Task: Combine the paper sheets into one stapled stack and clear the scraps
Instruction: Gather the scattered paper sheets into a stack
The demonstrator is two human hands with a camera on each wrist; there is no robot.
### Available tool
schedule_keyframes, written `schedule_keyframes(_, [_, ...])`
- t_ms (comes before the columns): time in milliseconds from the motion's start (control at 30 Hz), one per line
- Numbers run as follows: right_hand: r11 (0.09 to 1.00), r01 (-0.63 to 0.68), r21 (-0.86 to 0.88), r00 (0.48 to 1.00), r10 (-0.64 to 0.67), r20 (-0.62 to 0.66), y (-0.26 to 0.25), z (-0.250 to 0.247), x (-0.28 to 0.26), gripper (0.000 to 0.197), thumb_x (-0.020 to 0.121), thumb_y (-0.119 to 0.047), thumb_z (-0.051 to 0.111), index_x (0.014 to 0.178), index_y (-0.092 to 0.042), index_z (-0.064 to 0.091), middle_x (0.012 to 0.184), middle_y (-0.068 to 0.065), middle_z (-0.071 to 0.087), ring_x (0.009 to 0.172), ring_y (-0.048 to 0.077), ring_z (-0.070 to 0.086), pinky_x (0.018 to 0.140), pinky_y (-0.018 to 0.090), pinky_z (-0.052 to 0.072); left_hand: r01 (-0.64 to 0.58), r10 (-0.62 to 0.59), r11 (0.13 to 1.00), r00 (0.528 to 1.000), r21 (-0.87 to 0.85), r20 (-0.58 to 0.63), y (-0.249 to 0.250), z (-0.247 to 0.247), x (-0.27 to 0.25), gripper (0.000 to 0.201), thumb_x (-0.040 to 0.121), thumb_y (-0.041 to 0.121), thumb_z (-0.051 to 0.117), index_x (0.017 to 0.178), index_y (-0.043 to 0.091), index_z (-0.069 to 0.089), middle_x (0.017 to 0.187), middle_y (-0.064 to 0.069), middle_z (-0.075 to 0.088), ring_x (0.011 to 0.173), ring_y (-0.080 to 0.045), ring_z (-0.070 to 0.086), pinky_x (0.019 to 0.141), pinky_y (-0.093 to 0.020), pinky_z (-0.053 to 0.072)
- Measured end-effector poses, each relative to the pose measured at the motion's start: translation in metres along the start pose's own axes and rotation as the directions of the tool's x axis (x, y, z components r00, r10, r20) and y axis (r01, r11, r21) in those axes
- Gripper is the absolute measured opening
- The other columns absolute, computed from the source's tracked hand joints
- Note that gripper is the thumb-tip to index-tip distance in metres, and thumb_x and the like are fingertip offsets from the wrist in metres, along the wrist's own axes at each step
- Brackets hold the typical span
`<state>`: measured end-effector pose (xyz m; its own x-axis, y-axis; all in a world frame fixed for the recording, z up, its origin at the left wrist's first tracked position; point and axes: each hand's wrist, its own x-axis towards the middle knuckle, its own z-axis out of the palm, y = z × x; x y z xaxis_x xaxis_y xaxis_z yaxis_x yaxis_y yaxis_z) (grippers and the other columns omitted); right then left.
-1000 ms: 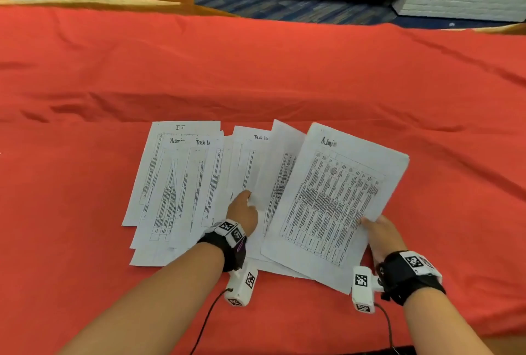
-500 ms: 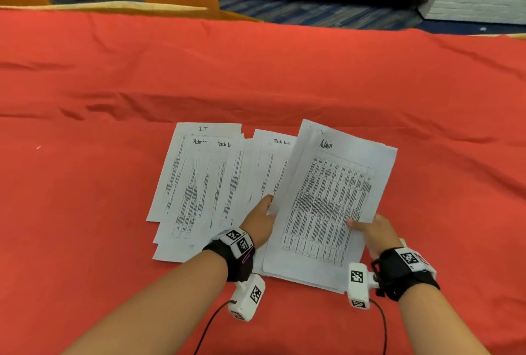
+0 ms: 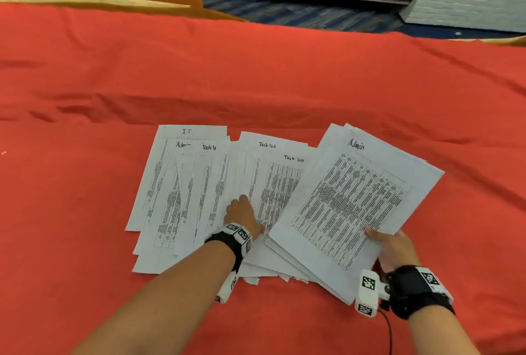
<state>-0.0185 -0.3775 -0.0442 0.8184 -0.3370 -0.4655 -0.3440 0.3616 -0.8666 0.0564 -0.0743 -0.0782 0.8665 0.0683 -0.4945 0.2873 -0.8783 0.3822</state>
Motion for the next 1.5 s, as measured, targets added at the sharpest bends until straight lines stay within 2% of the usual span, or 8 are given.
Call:
schedule_keyframes(167, [1.0,-0.018,0.007,0.999,0.017,0.036,0.005,0.004,-0.001,0.089,0.022,-0.027,0.096,0.105,-0.015,0.065,0.098,0.004,0.076,0.091,0.027,0.072,0.082,0.042,0.053,0.011,-0.006,0.999,0.995,-0.05,0.103,0.001,-0.002,0.006,0.053,0.086,0.024,0.062,0.132,0.007,0.04,0.122,-0.011,0.055,0.112,-0.026,0.055,0.091,-0.034,0.05])
schedule_keyframes(333, [0.998,-0.062,-0.011,0.997,0.063,0.039,0.005,0.014,0.001,0.049,0.071,0.002,0.073,0.116,-0.009,0.061,0.118,0.014,0.067,0.108,0.035,0.064,0.099,0.054,0.046,0.011,-0.003,0.997,0.994,0.077,-0.107,0.0,-0.001,0.002,0.041,0.089,0.026,0.054,0.127,0.011,0.048,0.136,-0.015,0.033,0.125,-0.029,0.034,0.097,-0.035,0.038])
schedule_keyframes(533, [0.997,-0.082,-0.005,0.996,0.082,0.035,0.008,0.023,0.0,0.091,0.037,-0.012,0.089,0.122,-0.004,0.058,0.121,0.016,0.066,0.109,0.035,0.064,0.098,0.055,0.046,0.02,-0.023,0.997,0.999,-0.08,-0.028,0.003,-0.006,0.007,0.045,0.083,0.015,0.066,0.121,0.004,0.046,0.128,-0.016,0.036,0.098,-0.021,0.048,0.085,-0.026,0.045])
schedule_keyframes(667, [0.993,-0.116,-0.01,0.993,0.117,0.016,0.009,0.021,0.004,0.059,0.07,0.009,0.07,0.127,-0.002,0.054,0.126,0.02,0.062,0.111,0.037,0.061,0.1,0.057,0.044,-0.003,-0.012,0.969,0.998,-0.245,-0.058,0.009,-0.011,0.0,0.044,0.086,0.001,0.054,0.126,0.004,0.035,0.1,-0.01,0.055,0.086,-0.025,0.059,0.066,-0.032,0.047])
schedule_keyframes(767, [0.993,-0.12,-0.013,0.992,0.12,0.03,0.007,0.017,0.003,0.081,0.054,-0.004,0.087,0.128,0.001,0.054,0.123,0.02,0.064,0.112,0.039,0.062,0.098,0.056,0.046,0.027,-0.055,0.906,0.997,-0.423,-0.054,0.008,-0.017,-0.009,0.057,0.09,0.0,0.047,0.138,0.012,0.018,0.094,-0.006,0.051,0.067,-0.015,0.051,0.055,-0.026,0.041])
schedule_keyframes(867, [0.993,-0.107,-0.055,0.991,0.111,0.077,0.001,0.016,0.006,0.112,0.028,-0.021,0.097,0.128,0.002,0.054,0.122,0.019,0.065,0.112,0.038,0.062,0.098,0.055,0.046,0.048,-0.065,0.885,0.998,-0.463,-0.02,-0.003,-0.025,-0.013,0.049,0.093,0.005,0.044,0.141,0.006,0.031,0.122,-0.015,0.056,0.089,-0.024,0.058,0.072,-0.03,0.048])
schedule_keyframes(1100, [0.972,-0.178,-0.154,0.969,0.2,0.145,-0.011,0.047,0.009,0.043,0.088,0.012,0.051,0.131,0.006,0.05,0.121,0.021,0.062,0.102,0.035,0.062,0.082,0.042,0.057,0.021,-0.06,0.814,0.997,-0.58,-0.049,-0.031,-0.039,-0.041,0.055,0.098,0.008,0.043,0.149,0.01,0.024,0.156,-0.007,0.025,0.143,-0.024,0.027,0.113,-0.027,0.023])
schedule_keyframes(1500, [0.96,-0.027,-0.279,0.971,0.092,0.222,0.009,0.103,0.005,0.042,0.086,0.014,0.055,0.117,-0.014,0.052,0.12,0.012,0.063,0.112,0.031,0.059,0.101,0.052,0.044,0.018,-0.012,0.626,1.0,-0.78,0.014,-0.029,-0.04,-0.067,0.042,0.101,0.034,0.032,0.139,0.016,0.037,0.139,0.002,0.042,0.131,-0.018,0.038,0.111,-0.032,0.027])
